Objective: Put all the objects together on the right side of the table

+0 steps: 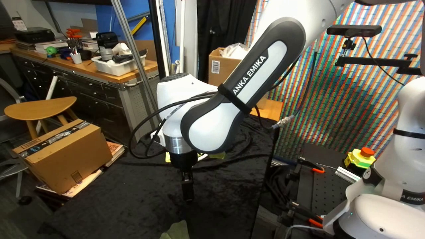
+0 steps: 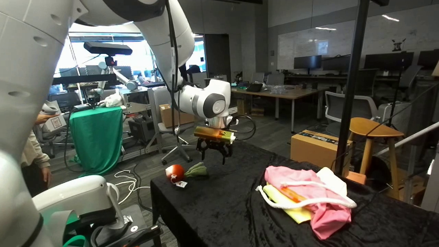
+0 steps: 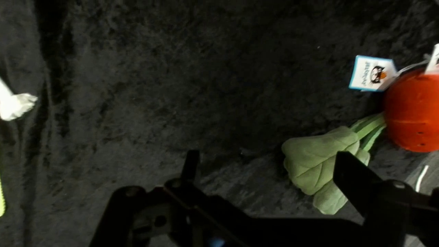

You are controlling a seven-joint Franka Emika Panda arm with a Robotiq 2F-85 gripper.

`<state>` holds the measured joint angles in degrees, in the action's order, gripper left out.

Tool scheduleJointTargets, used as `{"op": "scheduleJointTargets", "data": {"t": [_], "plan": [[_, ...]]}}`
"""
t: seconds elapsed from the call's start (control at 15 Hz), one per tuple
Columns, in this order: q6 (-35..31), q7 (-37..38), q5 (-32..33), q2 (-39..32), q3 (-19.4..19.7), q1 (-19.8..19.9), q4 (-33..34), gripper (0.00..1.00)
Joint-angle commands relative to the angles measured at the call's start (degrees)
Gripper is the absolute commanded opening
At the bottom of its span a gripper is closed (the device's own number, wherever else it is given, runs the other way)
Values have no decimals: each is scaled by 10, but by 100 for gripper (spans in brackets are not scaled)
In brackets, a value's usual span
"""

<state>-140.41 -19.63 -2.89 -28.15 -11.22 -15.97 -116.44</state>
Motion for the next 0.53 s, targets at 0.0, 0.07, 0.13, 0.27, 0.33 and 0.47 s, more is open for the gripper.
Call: {"op": "scheduleJointTargets", "data": {"t": [0.0, 0.07, 0.13, 0.27, 0.33, 0.47], "plan": [[53, -38, -17, -38, -51, 40, 43, 100], [50, -34, -17, -47, -57, 41, 47, 100], [49, -33, -21, -53, -64, 43, 50, 100], [48, -30, -27, -71, -75, 45, 58, 100], [52, -34, -36, -79, -83, 50, 64, 100], [71, -39, -57, -89, -99, 57, 73, 100]]}}
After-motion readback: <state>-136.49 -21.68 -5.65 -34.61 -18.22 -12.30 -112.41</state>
